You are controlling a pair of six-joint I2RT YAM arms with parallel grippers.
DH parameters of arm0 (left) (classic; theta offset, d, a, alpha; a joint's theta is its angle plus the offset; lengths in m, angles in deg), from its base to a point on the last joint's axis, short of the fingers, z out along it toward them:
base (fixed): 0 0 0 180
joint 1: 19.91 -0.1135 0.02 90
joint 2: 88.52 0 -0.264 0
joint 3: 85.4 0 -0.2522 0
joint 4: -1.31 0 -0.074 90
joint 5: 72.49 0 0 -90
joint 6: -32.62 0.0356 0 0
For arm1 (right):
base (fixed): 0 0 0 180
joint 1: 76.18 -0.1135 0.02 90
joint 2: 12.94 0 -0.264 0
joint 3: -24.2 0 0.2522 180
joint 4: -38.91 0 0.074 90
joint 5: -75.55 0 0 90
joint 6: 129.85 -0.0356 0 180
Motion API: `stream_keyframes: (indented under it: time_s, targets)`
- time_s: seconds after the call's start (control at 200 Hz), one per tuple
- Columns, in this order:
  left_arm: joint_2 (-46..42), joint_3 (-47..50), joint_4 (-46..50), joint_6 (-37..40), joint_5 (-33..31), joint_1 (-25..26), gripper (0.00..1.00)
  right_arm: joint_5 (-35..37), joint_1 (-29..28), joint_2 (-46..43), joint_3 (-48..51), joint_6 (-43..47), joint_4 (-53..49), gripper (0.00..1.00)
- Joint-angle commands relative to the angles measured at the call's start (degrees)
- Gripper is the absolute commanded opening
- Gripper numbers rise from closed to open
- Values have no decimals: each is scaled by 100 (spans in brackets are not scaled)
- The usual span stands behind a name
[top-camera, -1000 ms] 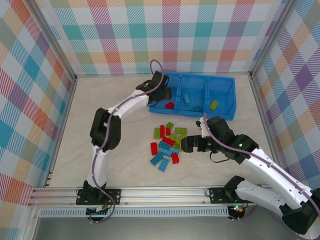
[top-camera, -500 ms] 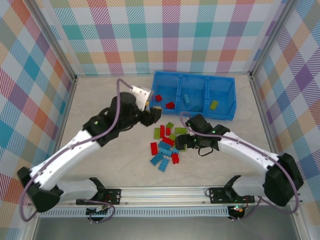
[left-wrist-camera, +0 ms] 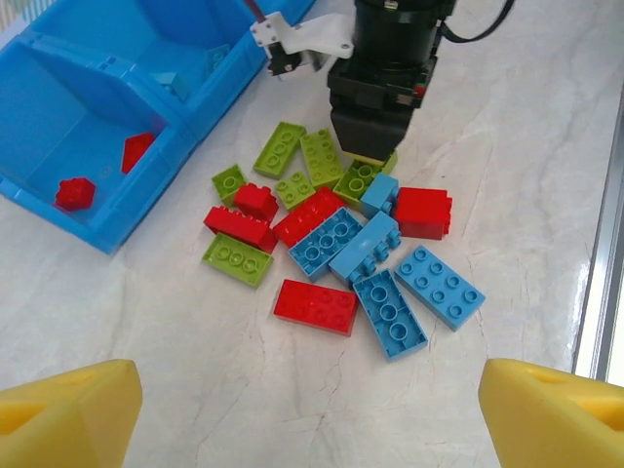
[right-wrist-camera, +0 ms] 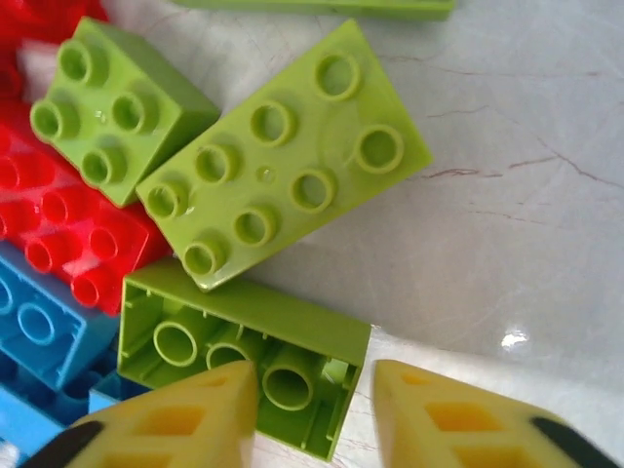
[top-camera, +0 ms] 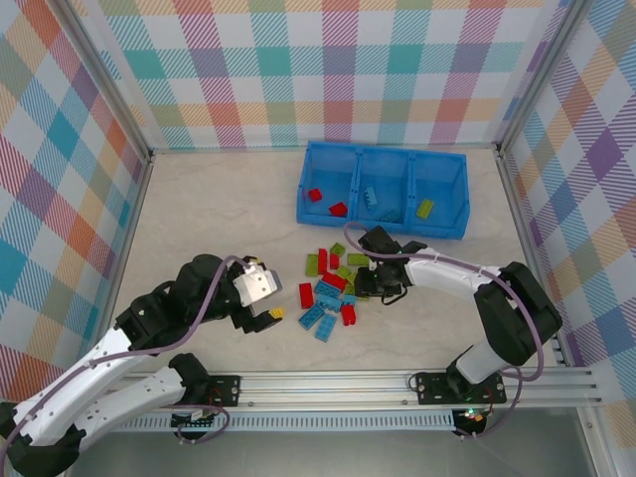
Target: Sort the legos into containers by color
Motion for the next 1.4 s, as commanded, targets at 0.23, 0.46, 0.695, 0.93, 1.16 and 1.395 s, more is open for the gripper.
stream_keyframes:
  time_s: [0.23,0.46,0.695,0.93,1.16,1.395]
  targets:
    - [229,263,-527,384,218,59,92,317,30,-89,369,-382,85,8]
    - [113,449,-695,356,203,64,93,727,27,-257,312,-275,-202,0]
    - [62,483,-792,354,162,59,94,1260,65,-1031,273,-278,-471,0]
    - [-74,598,-1073,315,844,54,96,1713,792,-2096,-150,96,-802,0]
    - [-423,819,-1459,256,1637,57,100,2225,2186,-1833,-1197,1032,-611,0]
    - [-499,900,-1867,-220,1333,15,100,1991,3310,-363,-2095,1438,-15,0]
